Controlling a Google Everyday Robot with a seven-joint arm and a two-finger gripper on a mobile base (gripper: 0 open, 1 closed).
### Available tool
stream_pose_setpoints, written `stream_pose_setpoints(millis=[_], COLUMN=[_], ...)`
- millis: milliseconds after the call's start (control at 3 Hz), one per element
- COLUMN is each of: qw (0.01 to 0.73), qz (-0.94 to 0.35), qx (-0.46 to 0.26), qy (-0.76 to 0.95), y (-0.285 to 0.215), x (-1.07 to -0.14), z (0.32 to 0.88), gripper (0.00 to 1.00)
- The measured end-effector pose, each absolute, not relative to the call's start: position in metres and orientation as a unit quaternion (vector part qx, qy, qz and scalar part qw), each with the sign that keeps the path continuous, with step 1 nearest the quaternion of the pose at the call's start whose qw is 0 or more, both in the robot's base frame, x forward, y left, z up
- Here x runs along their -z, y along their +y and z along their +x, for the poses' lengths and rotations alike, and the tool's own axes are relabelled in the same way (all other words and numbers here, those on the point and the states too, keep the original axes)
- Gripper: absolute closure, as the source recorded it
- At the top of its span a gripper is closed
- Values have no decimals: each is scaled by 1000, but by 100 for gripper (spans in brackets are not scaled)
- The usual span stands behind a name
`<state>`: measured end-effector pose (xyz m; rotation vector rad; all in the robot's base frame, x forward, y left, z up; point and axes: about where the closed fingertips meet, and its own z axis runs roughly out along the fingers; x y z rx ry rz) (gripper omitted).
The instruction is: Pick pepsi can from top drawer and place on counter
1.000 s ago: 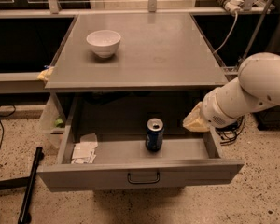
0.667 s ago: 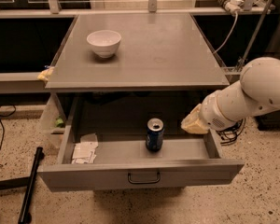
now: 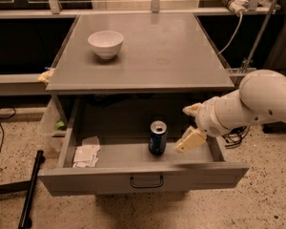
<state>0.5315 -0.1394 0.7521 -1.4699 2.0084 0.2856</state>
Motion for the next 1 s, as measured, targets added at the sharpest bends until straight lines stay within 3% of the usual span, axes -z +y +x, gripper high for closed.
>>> stream_pose_setpoints(millis=[1000], qw=[344], qz=[-579], qx=[-108], qy=[731], y=[-106], x=[-699], z=[558], gripper=[23])
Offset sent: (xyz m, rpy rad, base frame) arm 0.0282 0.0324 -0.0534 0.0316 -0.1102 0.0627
